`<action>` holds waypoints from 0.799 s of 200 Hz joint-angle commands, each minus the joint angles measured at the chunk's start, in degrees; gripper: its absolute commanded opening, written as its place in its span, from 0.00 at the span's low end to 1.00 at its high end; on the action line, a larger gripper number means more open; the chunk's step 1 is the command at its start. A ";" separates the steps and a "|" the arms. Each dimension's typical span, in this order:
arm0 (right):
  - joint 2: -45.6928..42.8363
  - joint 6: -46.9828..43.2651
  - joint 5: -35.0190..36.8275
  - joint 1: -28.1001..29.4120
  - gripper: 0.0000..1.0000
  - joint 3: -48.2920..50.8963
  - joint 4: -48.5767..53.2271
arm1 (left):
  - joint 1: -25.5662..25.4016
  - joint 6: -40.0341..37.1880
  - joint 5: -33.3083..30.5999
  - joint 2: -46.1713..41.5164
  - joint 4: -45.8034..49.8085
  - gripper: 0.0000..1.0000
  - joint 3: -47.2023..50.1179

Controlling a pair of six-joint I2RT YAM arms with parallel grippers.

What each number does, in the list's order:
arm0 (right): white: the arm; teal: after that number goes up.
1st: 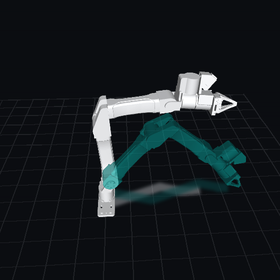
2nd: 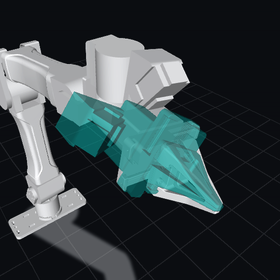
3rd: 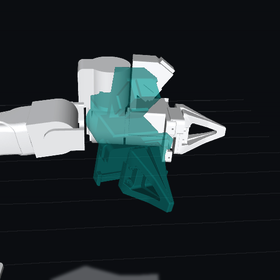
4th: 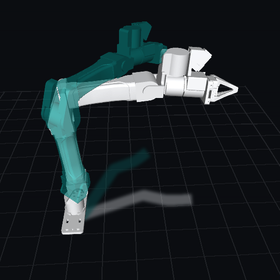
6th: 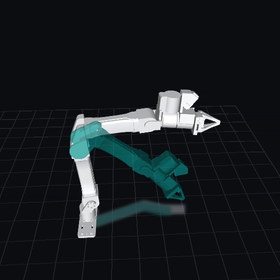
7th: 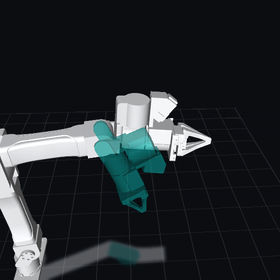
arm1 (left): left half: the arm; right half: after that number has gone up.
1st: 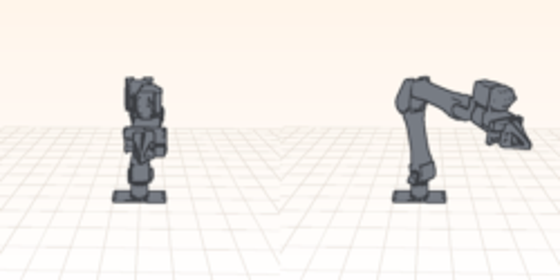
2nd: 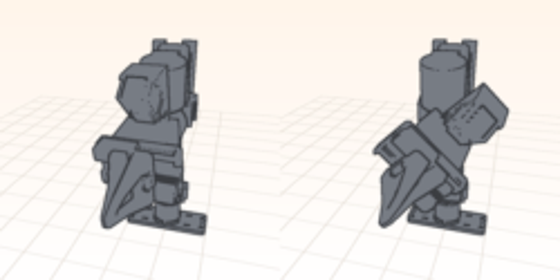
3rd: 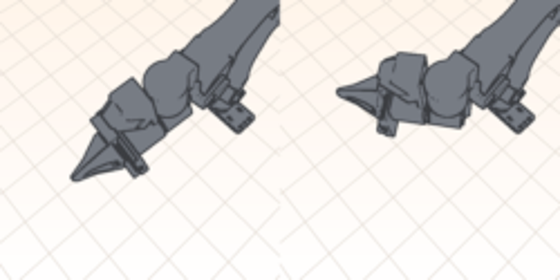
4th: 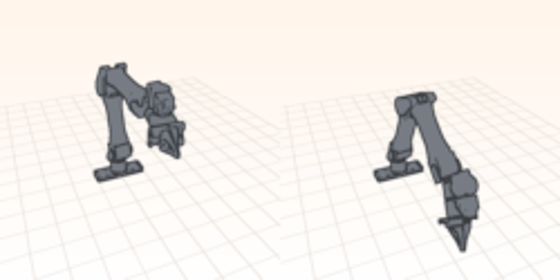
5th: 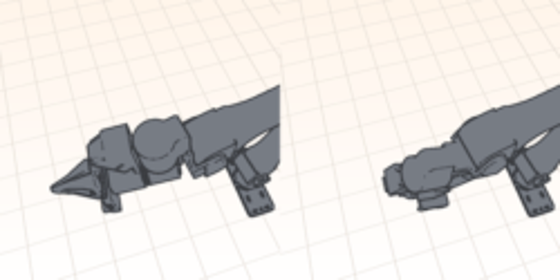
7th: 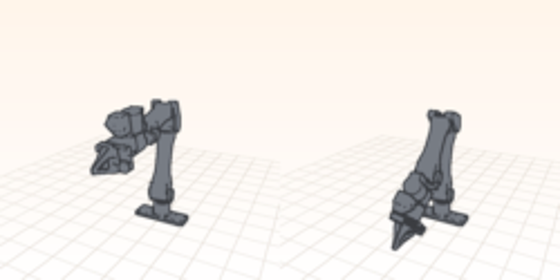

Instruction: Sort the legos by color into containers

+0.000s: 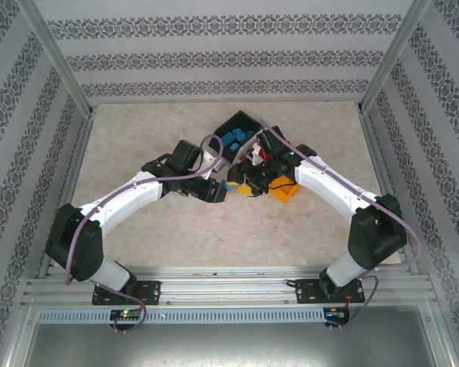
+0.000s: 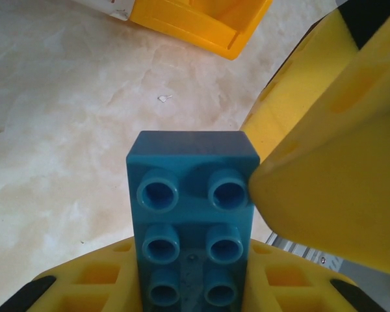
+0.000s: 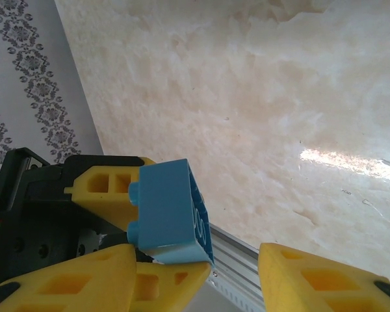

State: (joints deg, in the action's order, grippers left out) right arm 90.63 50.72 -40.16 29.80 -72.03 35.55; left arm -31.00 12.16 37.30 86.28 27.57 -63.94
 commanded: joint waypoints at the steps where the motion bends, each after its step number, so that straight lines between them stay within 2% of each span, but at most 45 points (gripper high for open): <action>1: 1.28 0.61 -0.67 0.63 0.53 -1.88 -0.99 | -0.29 -1.39 2.42 -2.64 -1.59 0.32 0.47; 42: 2.60 1.84 -2.40 0.70 0.51 -1.32 -2.89 | -0.27 -0.92 3.12 -2.80 -3.02 0.32 0.64; 98: 1.95 7.56 -6.22 -0.05 0.48 2.39 -12.34 | -0.31 -0.56 4.79 -1.74 -3.99 0.32 0.49; 160: 1.35 7.18 -6.18 -0.97 0.31 4.06 -12.00 | -0.20 -0.58 3.84 -0.40 -3.40 0.33 -0.96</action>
State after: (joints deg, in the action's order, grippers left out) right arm 92.33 57.80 -45.34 29.36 -68.95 24.38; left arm -31.11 12.21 40.29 85.56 26.06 -63.26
